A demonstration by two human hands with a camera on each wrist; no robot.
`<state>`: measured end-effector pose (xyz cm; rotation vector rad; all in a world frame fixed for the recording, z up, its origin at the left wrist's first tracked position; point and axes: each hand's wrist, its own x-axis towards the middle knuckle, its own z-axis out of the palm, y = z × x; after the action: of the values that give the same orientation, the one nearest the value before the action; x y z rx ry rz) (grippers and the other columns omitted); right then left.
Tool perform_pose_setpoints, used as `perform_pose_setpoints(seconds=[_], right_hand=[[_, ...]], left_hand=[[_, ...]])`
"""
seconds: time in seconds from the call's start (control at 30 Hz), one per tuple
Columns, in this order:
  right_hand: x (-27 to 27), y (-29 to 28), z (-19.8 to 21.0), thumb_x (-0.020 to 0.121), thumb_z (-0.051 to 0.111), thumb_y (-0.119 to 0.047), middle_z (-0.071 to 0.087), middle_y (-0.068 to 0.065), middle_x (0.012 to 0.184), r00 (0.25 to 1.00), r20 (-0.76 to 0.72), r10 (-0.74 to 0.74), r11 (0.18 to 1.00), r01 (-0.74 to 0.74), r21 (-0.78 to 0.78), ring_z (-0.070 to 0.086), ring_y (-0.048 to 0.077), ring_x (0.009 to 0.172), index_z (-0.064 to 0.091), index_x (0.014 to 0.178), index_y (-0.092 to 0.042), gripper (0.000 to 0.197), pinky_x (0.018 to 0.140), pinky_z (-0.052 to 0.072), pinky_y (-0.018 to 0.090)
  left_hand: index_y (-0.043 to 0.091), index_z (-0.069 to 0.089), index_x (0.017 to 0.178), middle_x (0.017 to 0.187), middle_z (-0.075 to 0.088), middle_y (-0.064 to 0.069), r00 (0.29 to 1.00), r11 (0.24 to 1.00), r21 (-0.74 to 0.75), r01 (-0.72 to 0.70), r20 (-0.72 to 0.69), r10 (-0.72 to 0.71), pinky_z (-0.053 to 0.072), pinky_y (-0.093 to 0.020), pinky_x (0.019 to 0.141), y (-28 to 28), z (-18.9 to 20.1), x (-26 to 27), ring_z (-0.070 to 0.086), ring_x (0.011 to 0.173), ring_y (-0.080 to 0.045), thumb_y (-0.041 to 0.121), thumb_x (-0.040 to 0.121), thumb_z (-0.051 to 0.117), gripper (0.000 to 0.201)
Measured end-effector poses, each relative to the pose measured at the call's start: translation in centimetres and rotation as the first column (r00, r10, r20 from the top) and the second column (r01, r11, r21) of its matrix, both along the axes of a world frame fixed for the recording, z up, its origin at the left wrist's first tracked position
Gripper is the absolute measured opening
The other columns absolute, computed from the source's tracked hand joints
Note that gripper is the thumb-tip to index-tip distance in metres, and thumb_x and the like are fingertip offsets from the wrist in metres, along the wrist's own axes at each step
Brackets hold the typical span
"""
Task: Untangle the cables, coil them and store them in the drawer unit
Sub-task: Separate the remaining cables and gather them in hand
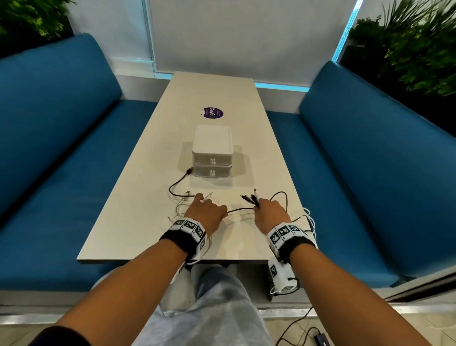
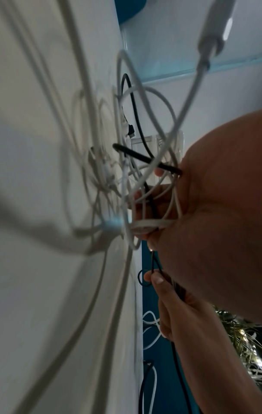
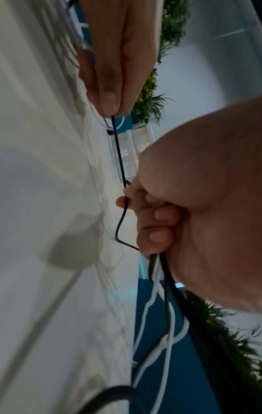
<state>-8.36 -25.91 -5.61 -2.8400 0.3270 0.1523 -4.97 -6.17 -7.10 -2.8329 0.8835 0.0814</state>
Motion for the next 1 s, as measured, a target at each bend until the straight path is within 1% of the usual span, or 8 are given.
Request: perform_pose_setpoints(seconds=[0.17,0.27,0.37,0.47,0.6,0.73,0.9,1.0], right_hand=[[0.0,2.2,0.1,0.099,0.044,-0.033,0.066,0.019,0.105,0.993,0.054,0.104,0.976,-0.112,0.185,0.062,0.037,0.097,0.061,0.114,-0.008,0.033,0.079,0.051,0.038],[0.1,3.1,-0.2,0.098,0.049,-0.031,0.067,0.016,0.103,0.987,-0.017,0.161,0.947,-0.150,0.285,0.062,0.035,0.095,0.064,0.109,-0.009,0.029,0.075,0.047,0.034],[0.3,2.9,-0.4,0.098,0.050,-0.028,0.068,0.013,0.101,0.984,-0.026,0.176,0.929,-0.157,0.334,0.063,0.032,0.093,0.067,0.105,-0.014,0.023,0.072,0.043,0.032],[0.6,2.0,-0.4,0.098,0.051,-0.030,0.068,0.012,0.102,0.984,-0.033,0.176,0.943,-0.159,0.291,0.062,0.032,0.093,0.066,0.105,-0.016,0.022,0.070,0.041,0.030],[1.2,-0.9,0.0,0.098,0.051,-0.036,0.066,0.013,0.104,0.995,-0.064,0.073,0.979,-0.059,0.197,0.057,0.027,0.080,0.063,0.113,-0.012,0.030,0.068,0.042,0.029],[1.5,-2.2,-0.3,0.098,0.048,-0.035,0.066,0.014,0.103,0.996,-0.086,0.019,0.995,-0.011,0.097,0.057,0.027,0.079,0.062,0.114,-0.011,0.031,0.068,0.046,0.031],[1.2,-0.4,-0.7,0.102,0.040,-0.036,0.063,0.016,0.110,0.998,0.003,-0.069,0.996,0.069,0.059,0.061,0.034,0.098,0.058,0.117,-0.009,0.036,0.077,0.047,0.036],[1.2,1.6,-0.6,0.102,0.039,-0.037,0.064,0.018,0.109,0.997,0.077,0.003,0.984,-0.016,0.175,0.058,0.037,0.102,0.058,0.119,-0.008,0.039,0.079,0.046,0.038]], left_hand=[[0.021,0.053,0.108,0.085,0.068,-0.004,1.000,1.000,-0.020,-0.011,0.014,0.011,0.027,-0.043,0.095,-1.1,0.4,-0.4,0.063,0.085,-0.030,0.026,0.103,0.033,0.021],[0.025,0.052,0.113,0.088,0.069,-0.001,1.000,1.000,0.021,-0.017,0.000,0.017,0.029,-0.043,0.097,-1.4,0.7,-0.6,0.065,0.087,-0.027,0.012,0.095,0.038,0.026],[0.021,0.049,0.117,0.091,0.070,-0.001,0.999,0.999,-0.012,-0.037,-0.008,0.037,0.029,-0.042,0.095,-1.1,0.5,-0.3,0.065,0.090,-0.026,0.018,0.099,0.038,0.021],[0.018,0.049,0.110,0.096,0.069,-0.004,0.995,0.993,-0.083,-0.084,-0.052,0.080,0.028,-0.042,0.092,-0.1,0.2,0.2,0.061,0.096,-0.028,0.034,0.105,0.031,0.025],[0.021,0.051,0.110,0.100,0.067,-0.001,0.992,0.988,-0.099,-0.118,-0.047,0.114,0.026,-0.042,0.096,2.7,-0.6,1.3,0.058,0.101,-0.026,0.032,0.105,0.031,0.023],[0.024,0.054,0.109,0.098,0.067,0.001,0.997,0.992,-0.097,-0.080,-0.026,0.078,0.026,-0.044,0.097,2.8,-1.2,1.5,0.058,0.100,-0.025,0.033,0.105,0.030,0.025],[0.023,0.053,0.107,0.093,0.069,-0.004,0.995,0.989,-0.106,-0.098,-0.020,0.096,0.025,-0.043,0.097,1.2,-1.1,1.1,0.060,0.096,-0.028,0.028,0.103,0.034,0.020],[0.022,0.052,0.103,0.088,0.069,-0.005,0.996,0.990,-0.110,-0.092,-0.015,0.091,0.024,-0.042,0.094,0.6,-0.8,0.8,0.060,0.091,-0.029,0.029,0.104,0.033,0.020]])
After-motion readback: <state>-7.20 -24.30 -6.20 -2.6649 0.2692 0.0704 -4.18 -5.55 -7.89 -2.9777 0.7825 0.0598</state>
